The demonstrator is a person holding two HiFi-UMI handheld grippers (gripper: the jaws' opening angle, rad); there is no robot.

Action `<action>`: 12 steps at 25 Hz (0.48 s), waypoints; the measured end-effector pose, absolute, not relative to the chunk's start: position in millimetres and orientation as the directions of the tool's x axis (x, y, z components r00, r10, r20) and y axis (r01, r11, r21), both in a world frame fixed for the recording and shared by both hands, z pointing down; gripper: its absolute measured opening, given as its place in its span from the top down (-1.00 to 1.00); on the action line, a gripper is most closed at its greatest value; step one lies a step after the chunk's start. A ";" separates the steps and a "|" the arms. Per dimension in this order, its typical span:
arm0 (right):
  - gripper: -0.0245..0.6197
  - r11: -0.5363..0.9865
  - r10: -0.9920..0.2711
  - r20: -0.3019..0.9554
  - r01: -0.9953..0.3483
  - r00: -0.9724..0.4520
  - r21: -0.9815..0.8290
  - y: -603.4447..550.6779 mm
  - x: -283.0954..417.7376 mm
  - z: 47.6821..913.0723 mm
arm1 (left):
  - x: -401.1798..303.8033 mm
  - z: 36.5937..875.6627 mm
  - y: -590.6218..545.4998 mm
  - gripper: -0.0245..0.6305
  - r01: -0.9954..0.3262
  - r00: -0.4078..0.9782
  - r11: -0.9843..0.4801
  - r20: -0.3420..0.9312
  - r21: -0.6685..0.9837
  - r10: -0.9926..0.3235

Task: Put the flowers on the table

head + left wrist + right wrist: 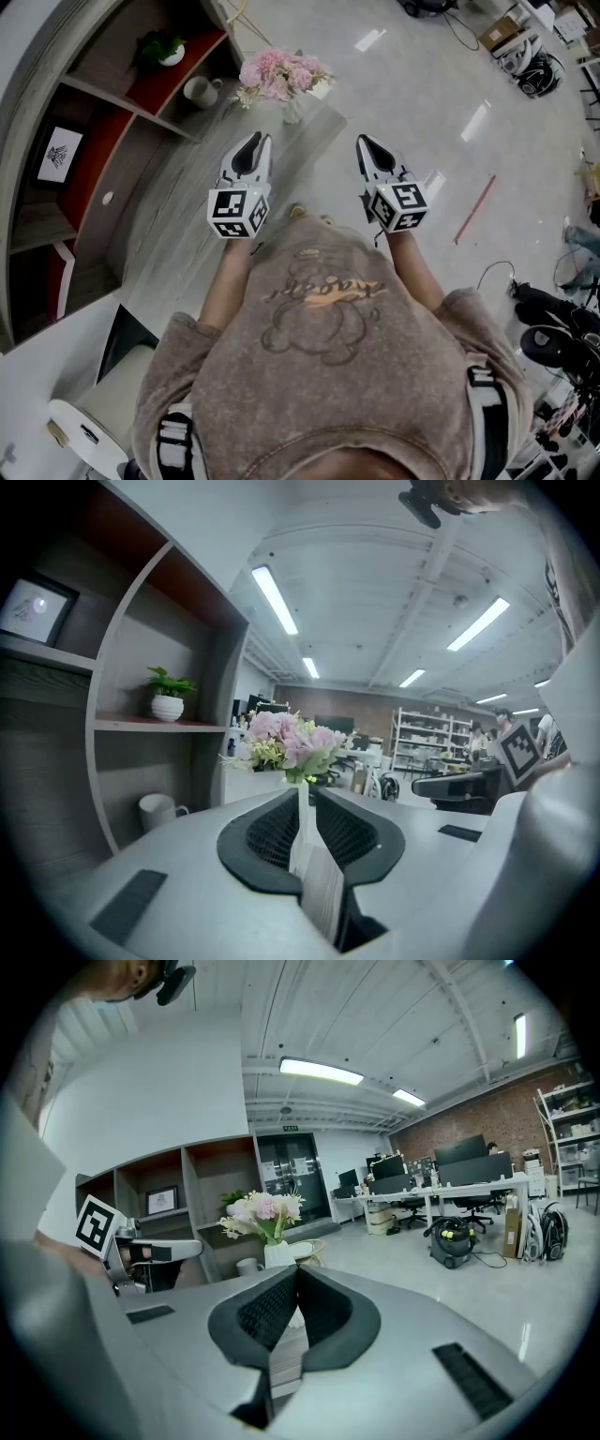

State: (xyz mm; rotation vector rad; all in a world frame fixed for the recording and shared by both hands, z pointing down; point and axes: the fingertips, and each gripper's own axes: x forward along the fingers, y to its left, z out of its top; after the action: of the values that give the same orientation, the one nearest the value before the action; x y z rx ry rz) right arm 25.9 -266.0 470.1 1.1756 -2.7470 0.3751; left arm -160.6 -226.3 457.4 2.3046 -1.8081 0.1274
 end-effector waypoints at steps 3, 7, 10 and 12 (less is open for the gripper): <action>0.93 0.663 -0.695 0.218 -0.728 -0.685 -0.174 -266.0 27.3 469.9 | -161.3 456.6 -225.9 0.85 -0.968 0.243 -0.224 0.193 0.112 -0.951; 0.93 0.662 -0.697 0.220 -0.730 -0.683 -0.168 -266.7 27.5 470.8 | -164.1 457.9 -227.7 0.87 -0.966 0.247 -0.225 0.192 0.126 -0.950; 0.93 0.671 -0.690 0.219 -0.723 -0.690 -0.162 -265.9 24.0 470.9 | -167.4 458.2 -229.0 0.87 -0.966 0.244 -0.220 0.193 0.137 -0.950; 0.93 0.677 -0.685 0.220 -0.718 -0.695 -0.162 -265.4 21.6 470.8 | -168.5 457.7 -229.8 0.87 -0.965 0.245 -0.220 0.192 0.142 -0.950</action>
State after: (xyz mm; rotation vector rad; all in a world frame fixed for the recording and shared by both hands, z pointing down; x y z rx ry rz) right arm 21.6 -265.4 470.8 1.1558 -2.7461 0.3562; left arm -168.5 -229.8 457.7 2.2849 -1.7974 0.0928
